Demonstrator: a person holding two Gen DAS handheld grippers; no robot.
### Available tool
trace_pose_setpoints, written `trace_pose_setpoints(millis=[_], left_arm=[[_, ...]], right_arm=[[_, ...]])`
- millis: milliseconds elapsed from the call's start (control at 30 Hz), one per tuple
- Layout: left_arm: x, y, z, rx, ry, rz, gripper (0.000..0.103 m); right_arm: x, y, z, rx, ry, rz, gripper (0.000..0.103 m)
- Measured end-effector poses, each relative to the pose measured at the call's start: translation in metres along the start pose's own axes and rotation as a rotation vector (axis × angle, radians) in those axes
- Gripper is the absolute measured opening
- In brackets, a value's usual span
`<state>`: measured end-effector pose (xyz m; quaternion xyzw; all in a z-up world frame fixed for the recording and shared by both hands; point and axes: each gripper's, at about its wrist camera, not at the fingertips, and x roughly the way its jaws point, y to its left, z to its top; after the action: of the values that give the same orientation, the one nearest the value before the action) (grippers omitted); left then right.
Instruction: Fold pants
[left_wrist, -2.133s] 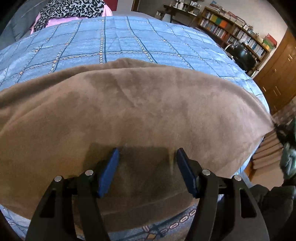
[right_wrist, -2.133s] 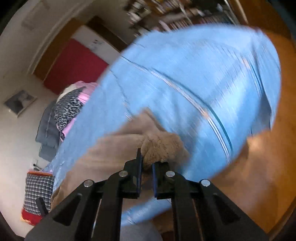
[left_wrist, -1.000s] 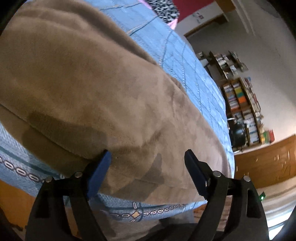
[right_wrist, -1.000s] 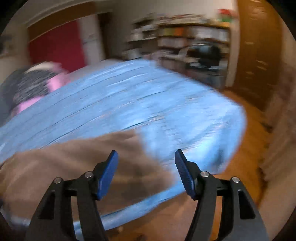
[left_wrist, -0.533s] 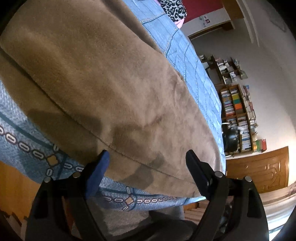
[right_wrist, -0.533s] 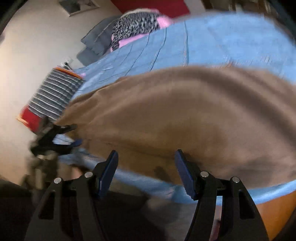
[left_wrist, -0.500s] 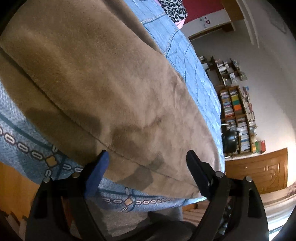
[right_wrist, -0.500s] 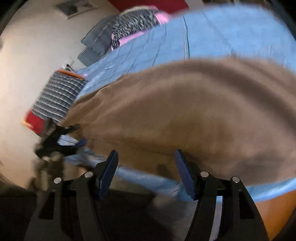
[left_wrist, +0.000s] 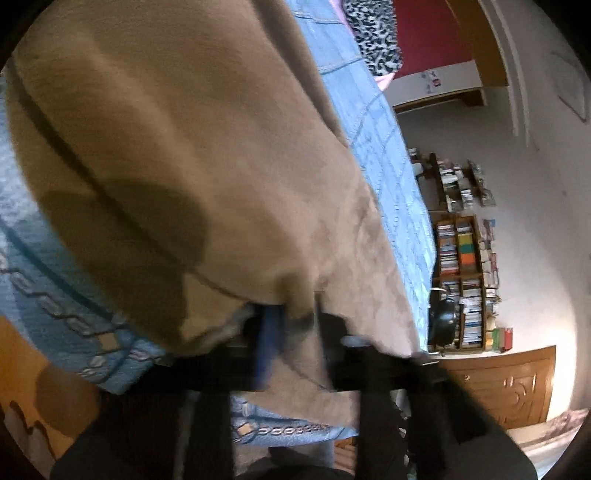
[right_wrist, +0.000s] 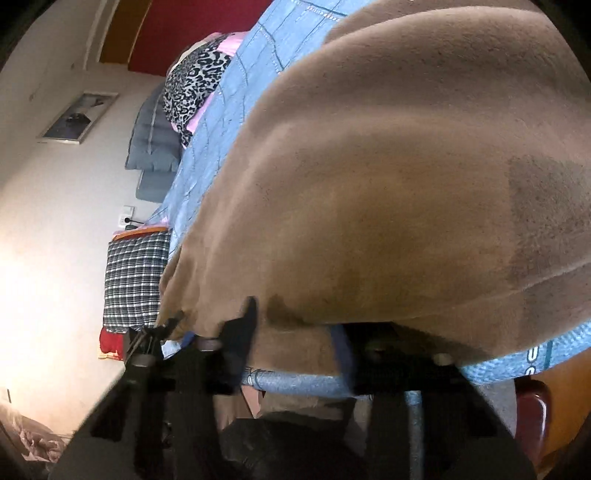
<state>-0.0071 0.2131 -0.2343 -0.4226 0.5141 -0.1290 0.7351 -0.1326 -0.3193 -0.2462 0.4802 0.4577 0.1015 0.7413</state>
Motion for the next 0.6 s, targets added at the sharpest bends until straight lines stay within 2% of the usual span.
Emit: trace_pose_setpoints(millis=[100,267,400,500,600], left_arm=[[-0.012,-0.005,-0.001,0.035,-0.005,0.002,0.005],[-0.049,-0.023,-0.007,0.158,-0.028,0.009,0.004],[-0.063,-0.026,-0.018,0.231,0.001,0.089,0.004],[-0.047,-0.009,-0.029,0.256,0.050,0.208,0.004],[-0.030,0.009,-0.028,0.248,0.083,0.259,0.007]], right_arm=[[-0.018,0.009,-0.005,-0.058,-0.021,0.013,0.006],[-0.045,0.031,-0.019,-0.190,-0.034,-0.018,0.004],[-0.039,0.029,-0.025,-0.205,0.022,-0.079,0.004],[-0.024,0.010,-0.027,-0.176,0.054,-0.159,0.004],[-0.014,-0.002,-0.025,-0.191,0.065,-0.257,0.004]])
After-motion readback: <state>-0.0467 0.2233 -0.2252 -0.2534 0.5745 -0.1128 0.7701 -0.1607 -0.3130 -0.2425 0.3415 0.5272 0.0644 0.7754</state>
